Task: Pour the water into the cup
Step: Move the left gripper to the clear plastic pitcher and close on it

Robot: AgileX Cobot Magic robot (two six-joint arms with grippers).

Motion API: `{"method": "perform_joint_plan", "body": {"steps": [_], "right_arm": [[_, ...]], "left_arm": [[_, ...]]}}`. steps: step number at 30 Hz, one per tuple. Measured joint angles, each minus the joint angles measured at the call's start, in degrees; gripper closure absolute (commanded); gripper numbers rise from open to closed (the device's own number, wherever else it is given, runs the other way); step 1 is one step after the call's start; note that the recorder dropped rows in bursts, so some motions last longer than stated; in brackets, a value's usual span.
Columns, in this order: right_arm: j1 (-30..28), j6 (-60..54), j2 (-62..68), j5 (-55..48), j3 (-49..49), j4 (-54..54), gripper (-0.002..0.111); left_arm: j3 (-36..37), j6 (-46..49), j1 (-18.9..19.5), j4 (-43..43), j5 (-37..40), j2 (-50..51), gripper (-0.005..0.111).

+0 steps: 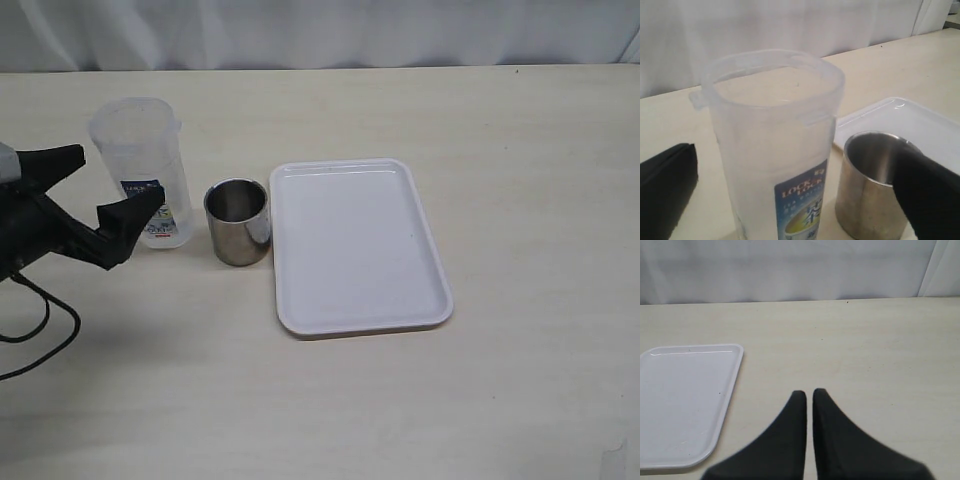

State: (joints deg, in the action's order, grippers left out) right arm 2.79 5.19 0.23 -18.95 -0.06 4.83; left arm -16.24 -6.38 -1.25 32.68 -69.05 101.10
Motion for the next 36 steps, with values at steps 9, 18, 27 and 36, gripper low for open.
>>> {"method": "perform_joint_plan", "body": {"steps": [9, 18, 27, 36], "right_arm": [[0.0, 0.0, 0.0, 0.0, 0.0, 0.0, 0.104], [0.0, 0.0, 0.0, 0.0, 0.0, 0.0, 0.104], [0.0, 0.0, 0.0, 0.0, 0.0, 0.0, 0.104], [0.0, 0.0, 0.0, 0.0, 0.0, 0.0, 0.104]], "left_arm": [[-4.9, 0.0, 0.0, 0.8, 0.0, 4.9, 0.002], [-8.7, 0.0, 0.0, 3.4, 0.0, 7.2, 0.002], [-11.2, 0.0, 0.0, 3.7, -0.1, 10.5, 0.002], [-14.1, 0.1, 0.0, 5.7, -0.1, 13.8, 0.002]]}}
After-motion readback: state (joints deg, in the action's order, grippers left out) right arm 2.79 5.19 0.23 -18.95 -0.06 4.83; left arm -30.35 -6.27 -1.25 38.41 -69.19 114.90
